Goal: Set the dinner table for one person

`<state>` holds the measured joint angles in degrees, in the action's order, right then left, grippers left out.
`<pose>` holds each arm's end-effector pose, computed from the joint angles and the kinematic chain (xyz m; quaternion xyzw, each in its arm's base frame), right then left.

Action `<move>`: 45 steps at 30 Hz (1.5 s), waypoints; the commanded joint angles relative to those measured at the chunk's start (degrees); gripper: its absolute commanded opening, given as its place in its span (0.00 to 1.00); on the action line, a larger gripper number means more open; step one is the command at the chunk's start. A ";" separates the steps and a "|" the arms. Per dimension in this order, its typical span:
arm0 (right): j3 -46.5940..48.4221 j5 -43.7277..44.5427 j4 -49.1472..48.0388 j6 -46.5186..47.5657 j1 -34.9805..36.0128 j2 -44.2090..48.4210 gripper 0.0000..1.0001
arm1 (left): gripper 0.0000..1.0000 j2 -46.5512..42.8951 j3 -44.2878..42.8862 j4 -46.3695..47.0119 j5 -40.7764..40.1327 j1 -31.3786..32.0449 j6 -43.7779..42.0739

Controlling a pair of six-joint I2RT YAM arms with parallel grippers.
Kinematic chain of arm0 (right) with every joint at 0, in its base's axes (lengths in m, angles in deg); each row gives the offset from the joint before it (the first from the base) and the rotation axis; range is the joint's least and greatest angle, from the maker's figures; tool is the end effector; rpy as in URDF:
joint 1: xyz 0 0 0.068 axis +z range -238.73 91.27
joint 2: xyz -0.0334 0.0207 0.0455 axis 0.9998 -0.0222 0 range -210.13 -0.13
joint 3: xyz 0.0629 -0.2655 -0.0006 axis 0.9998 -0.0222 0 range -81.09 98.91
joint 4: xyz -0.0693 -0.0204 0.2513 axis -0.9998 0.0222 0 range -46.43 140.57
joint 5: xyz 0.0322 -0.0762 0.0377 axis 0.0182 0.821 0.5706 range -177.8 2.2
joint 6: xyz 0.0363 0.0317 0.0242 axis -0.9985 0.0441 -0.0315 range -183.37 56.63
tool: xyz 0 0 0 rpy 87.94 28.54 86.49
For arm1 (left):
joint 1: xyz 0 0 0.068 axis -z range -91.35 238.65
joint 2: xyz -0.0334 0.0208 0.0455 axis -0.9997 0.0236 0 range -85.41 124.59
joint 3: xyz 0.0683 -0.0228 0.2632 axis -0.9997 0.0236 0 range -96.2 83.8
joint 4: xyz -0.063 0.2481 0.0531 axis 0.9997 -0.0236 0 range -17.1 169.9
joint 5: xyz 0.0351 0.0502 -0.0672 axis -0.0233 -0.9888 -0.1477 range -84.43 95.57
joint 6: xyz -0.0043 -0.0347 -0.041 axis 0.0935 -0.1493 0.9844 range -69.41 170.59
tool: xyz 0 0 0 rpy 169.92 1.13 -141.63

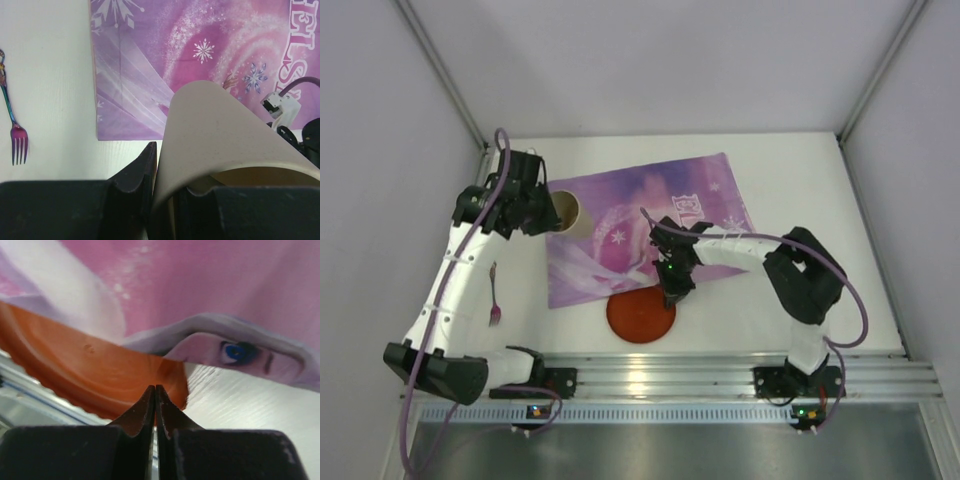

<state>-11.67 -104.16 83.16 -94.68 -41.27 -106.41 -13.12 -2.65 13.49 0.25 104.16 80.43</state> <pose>0.2302 0.2656 0.1628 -0.1546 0.9708 0.1834 0.0006 0.2220 -0.0582 0.3967 -0.1327 0.9359 -0.0841 0.3152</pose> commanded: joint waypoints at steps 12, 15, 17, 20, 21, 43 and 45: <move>-11.41 16.09 12.58 0.64 -0.09 12.02 0.00 | 0.00 2.85 -5.56 1.72 0.66 0.05 -0.93; -11.95 19.34 16.74 -0.59 -0.18 19.95 0.00 | 0.00 3.73 -5.74 2.43 0.75 0.05 -0.93; -8.36 22.15 18.06 -0.68 -0.53 22.51 0.07 | 0.00 4.52 -5.74 3.13 1.63 0.05 -0.84; -1.59 27.51 17.45 -0.16 -1.84 25.59 0.82 | 0.00 5.75 -6.00 3.83 2.86 0.14 -0.84; -0.01 27.96 17.01 0.02 -4.54 25.68 0.93 | 0.00 6.28 -6.18 3.92 3.12 0.14 -0.75; 25.75 21.00 8.92 5.73 -38.94 -13.86 0.85 | 0.00 3.12 -7.94 0.06 1.02 0.31 -0.14; 26.28 22.07 9.54 6.00 -39.20 -15.62 0.82 | 0.00 2.24 -7.68 -0.99 -0.04 0.31 -0.23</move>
<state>11.70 -85.04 92.87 -89.57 -80.22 -120.64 -8.13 -8.36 14.56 1.71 104.33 80.24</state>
